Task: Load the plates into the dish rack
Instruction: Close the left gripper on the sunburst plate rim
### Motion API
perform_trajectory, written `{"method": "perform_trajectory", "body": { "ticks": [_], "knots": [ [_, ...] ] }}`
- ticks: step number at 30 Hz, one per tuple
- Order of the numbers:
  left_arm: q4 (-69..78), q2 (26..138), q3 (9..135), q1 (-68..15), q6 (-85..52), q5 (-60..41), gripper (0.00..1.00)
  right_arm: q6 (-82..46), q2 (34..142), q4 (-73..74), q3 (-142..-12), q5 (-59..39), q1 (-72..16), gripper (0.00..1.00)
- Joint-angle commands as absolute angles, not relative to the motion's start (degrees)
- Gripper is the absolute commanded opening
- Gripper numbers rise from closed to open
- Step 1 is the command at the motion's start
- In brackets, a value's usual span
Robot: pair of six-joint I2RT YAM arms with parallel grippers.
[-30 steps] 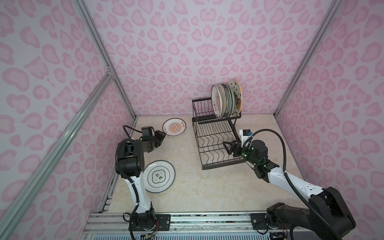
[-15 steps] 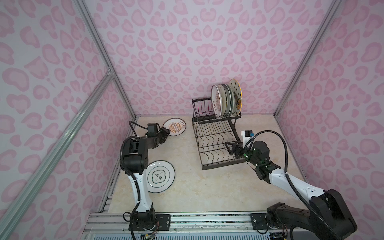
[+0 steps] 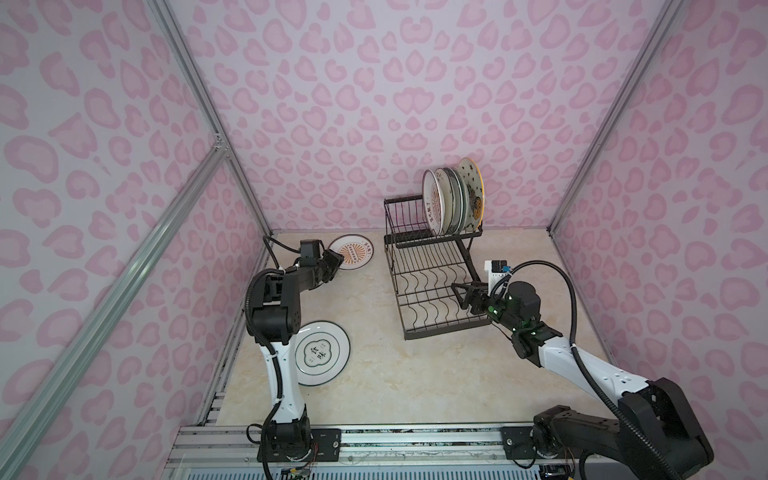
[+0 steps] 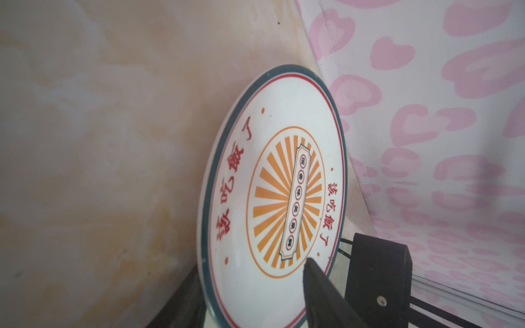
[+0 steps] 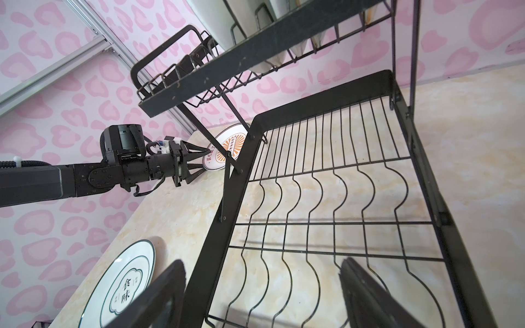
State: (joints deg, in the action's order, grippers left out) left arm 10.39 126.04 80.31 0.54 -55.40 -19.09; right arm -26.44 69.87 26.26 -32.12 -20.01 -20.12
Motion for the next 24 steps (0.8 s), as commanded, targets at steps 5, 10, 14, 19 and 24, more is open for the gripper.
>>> {"method": "perform_trajectory", "body": {
  "ticks": [5,10,14,19,24],
  "knots": [
    [8.7,127.2,82.5,0.1,-54.9,-18.8,0.55,-27.1,69.4,28.3,-31.3,-20.6,-19.9,0.84],
    [8.1,127.8,83.4,-0.1,-54.7,-18.8,0.55,-26.8,68.5,27.6,-30.8,-20.3,-19.5,0.84],
    [7.6,128.1,83.8,-0.1,-54.4,-18.7,0.55,-27.0,67.9,27.5,-30.4,-20.2,-19.2,0.84],
    [7.5,128.0,83.6,-0.1,-54.2,-18.5,0.51,-27.0,67.9,27.6,-30.1,-20.2,-19.1,0.84],
    [7.4,127.9,83.4,-0.1,-53.8,-18.9,0.46,-27.3,67.5,27.8,-30.1,-20.5,-19.0,0.84]
  ]
}}
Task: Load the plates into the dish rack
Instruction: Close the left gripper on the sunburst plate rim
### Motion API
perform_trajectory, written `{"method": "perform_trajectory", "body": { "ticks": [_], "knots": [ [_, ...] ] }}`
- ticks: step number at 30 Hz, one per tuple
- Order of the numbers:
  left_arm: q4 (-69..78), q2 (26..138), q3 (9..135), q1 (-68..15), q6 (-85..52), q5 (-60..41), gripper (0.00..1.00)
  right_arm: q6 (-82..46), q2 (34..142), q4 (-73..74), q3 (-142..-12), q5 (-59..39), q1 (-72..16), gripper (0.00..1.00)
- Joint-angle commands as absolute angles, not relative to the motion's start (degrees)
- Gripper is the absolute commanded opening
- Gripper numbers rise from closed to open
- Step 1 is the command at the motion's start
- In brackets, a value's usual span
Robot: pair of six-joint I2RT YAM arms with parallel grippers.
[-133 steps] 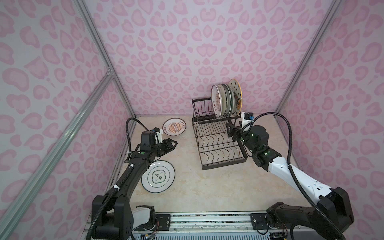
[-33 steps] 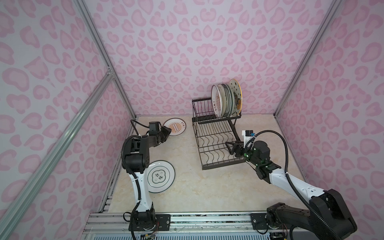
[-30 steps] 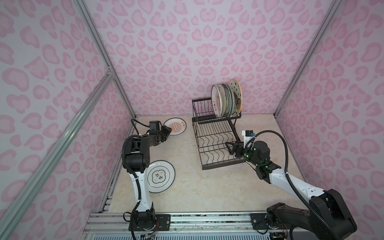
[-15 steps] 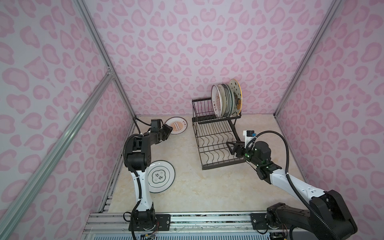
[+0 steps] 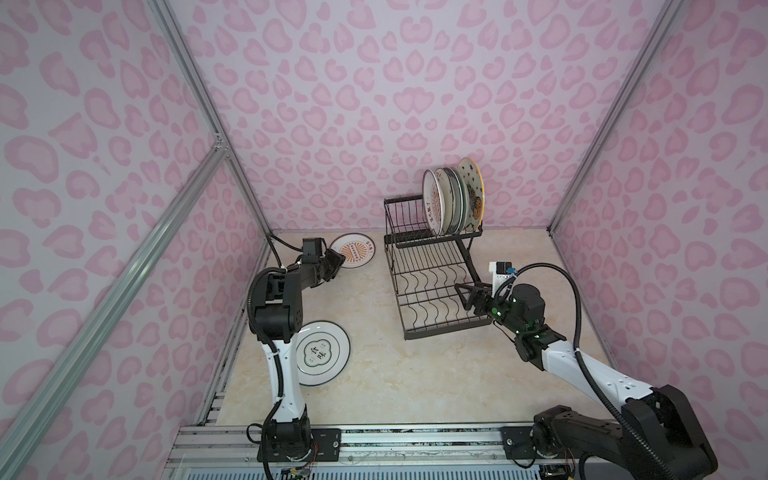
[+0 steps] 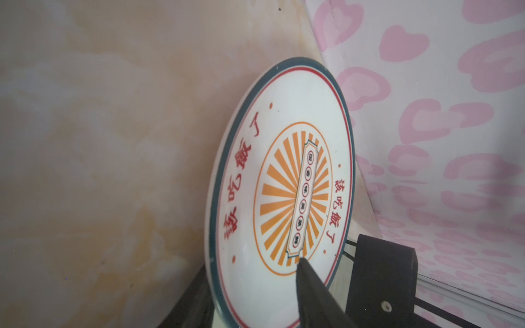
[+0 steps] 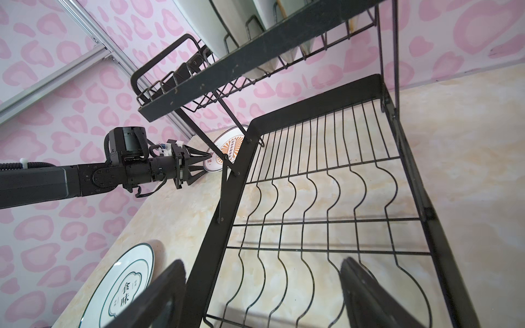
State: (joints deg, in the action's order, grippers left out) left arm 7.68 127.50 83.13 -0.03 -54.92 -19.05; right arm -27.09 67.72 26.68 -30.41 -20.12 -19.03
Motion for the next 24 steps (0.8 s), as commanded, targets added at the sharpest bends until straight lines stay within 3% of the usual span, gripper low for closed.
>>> {"method": "perform_trajectory", "body": {
  "ticks": [1,11,18,24],
  "knots": [
    [7.2,127.8,83.4,-0.1,-53.6,-18.9,0.45,-27.3,67.3,27.7,-30.0,-20.4,-19.0,0.84],
    [6.7,127.0,82.5,-0.1,-53.2,-17.8,0.37,-27.1,65.2,26.1,-29.7,-19.9,-18.9,0.84],
    [6.8,126.6,82.1,0.0,-52.8,-17.7,0.23,-27.0,64.2,25.3,-29.4,-19.7,-19.0,0.84],
    [6.5,126.1,81.8,0.1,-52.5,-17.7,0.21,-26.9,63.5,24.9,-29.4,-19.5,-19.0,0.84]
  ]
}}
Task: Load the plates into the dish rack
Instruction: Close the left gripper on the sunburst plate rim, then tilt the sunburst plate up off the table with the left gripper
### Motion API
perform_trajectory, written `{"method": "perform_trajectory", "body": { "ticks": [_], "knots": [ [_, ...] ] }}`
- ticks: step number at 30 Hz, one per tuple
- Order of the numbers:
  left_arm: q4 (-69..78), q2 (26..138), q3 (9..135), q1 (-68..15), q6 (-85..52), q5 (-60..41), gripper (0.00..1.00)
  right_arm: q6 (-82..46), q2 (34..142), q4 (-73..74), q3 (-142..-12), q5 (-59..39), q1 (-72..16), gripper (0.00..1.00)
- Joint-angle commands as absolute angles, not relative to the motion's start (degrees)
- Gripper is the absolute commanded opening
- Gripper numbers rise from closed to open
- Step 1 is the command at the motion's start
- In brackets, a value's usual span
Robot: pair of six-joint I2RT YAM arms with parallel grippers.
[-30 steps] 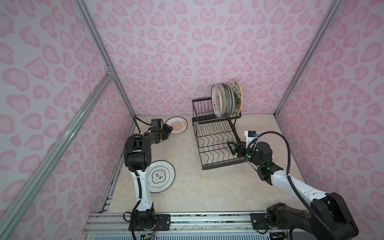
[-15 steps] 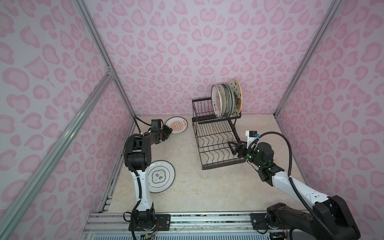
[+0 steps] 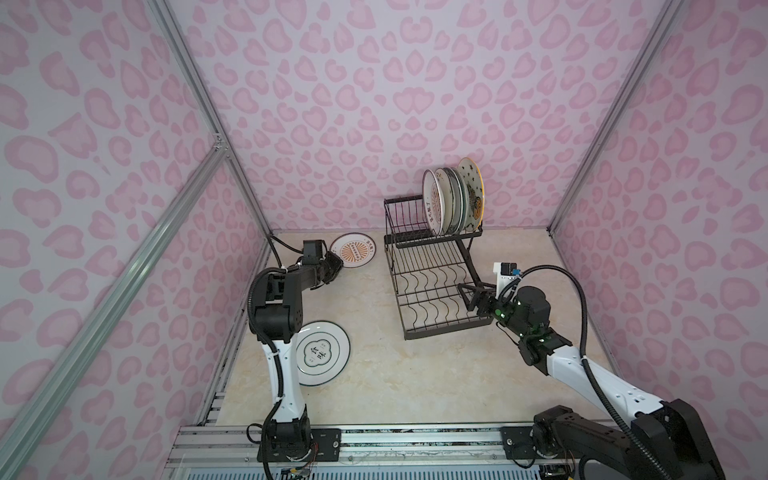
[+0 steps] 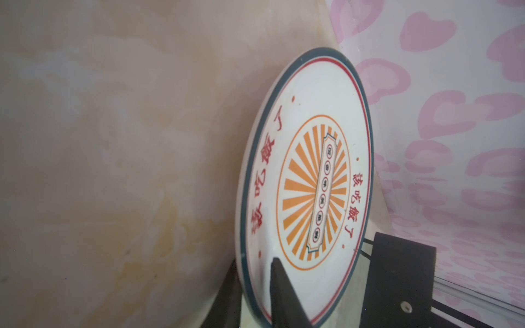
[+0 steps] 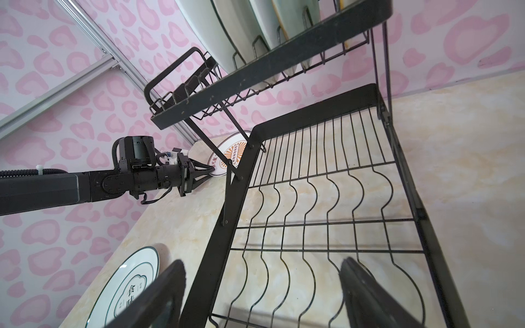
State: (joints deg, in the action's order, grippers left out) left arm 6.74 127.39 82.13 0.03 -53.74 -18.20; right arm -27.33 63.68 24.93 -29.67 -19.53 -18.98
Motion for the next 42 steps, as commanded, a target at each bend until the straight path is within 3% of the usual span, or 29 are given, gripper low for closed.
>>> {"method": "perform_trajectory", "body": {
  "ticks": [1,22,42],
  "knots": [
    [6.4,126.1,81.8,0.0,-52.5,-17.7,0.2,-26.9,63.5,24.9,-29.4,-19.5,-18.9,0.84],
    [5.8,123.3,79.8,0.9,-50.1,-16.4,0.03,-27.0,63.2,23.8,-29.8,-19.5,-18.9,0.84],
    [6.7,113.7,72.4,4.1,-47.3,-21.1,0.03,-27.7,65.1,23.7,-31.8,-20.2,-19.4,0.84]
  ]
}}
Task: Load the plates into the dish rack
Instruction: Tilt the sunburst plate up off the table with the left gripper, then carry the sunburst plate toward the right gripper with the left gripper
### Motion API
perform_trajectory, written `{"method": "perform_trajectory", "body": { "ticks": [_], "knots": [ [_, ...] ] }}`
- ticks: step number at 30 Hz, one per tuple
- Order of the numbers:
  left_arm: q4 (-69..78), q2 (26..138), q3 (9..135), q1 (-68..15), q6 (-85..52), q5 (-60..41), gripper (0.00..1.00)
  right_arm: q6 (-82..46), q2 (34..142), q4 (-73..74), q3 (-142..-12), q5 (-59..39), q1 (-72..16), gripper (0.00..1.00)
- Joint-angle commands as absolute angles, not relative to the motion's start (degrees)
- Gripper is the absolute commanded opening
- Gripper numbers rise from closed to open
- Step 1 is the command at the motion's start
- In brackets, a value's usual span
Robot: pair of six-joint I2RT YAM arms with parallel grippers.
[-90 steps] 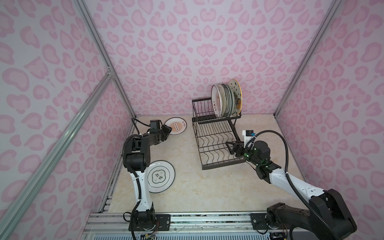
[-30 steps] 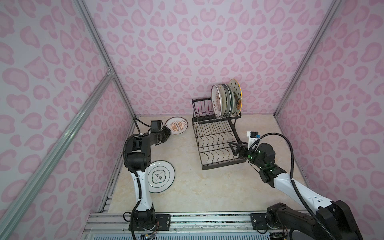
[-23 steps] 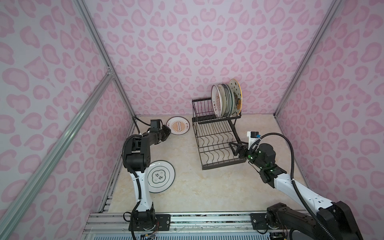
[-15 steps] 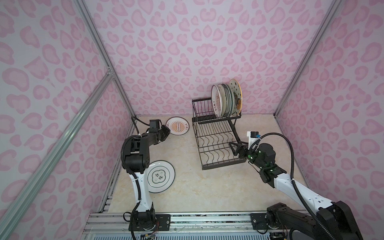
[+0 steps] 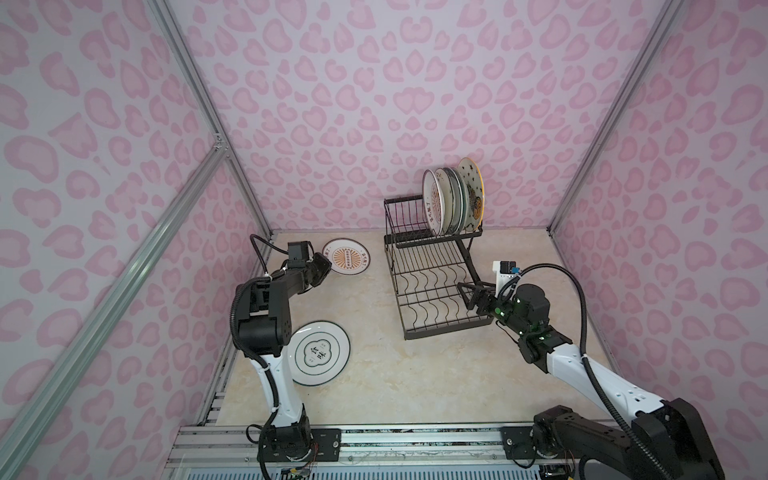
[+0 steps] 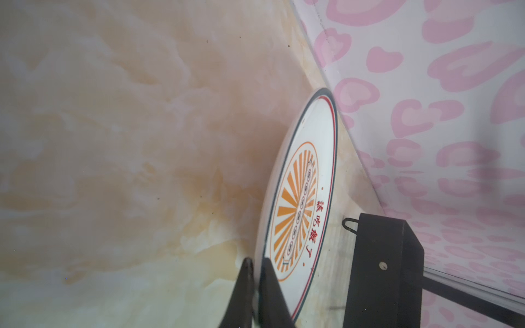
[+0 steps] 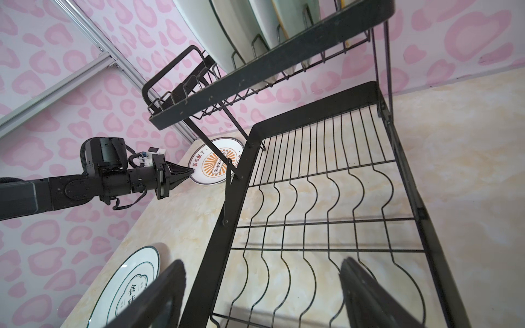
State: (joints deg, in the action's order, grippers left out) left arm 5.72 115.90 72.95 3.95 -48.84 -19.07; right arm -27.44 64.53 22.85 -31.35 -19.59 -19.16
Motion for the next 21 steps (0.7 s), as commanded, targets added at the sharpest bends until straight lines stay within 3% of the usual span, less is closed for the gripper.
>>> {"method": "perform_trajectory", "body": {
  "ticks": [1,21],
  "knots": [
    [6.7,113.0,71.9,4.2,-47.0,-21.5,0.03,-27.8,65.4,23.7,-32.0,-20.1,-19.4,0.84],
    [1.4,98.7,65.6,7.3,-42.5,-33.4,0.03,-27.9,70.0,24.2,-35.4,-19.7,-21.3,0.84]
  ]
}}
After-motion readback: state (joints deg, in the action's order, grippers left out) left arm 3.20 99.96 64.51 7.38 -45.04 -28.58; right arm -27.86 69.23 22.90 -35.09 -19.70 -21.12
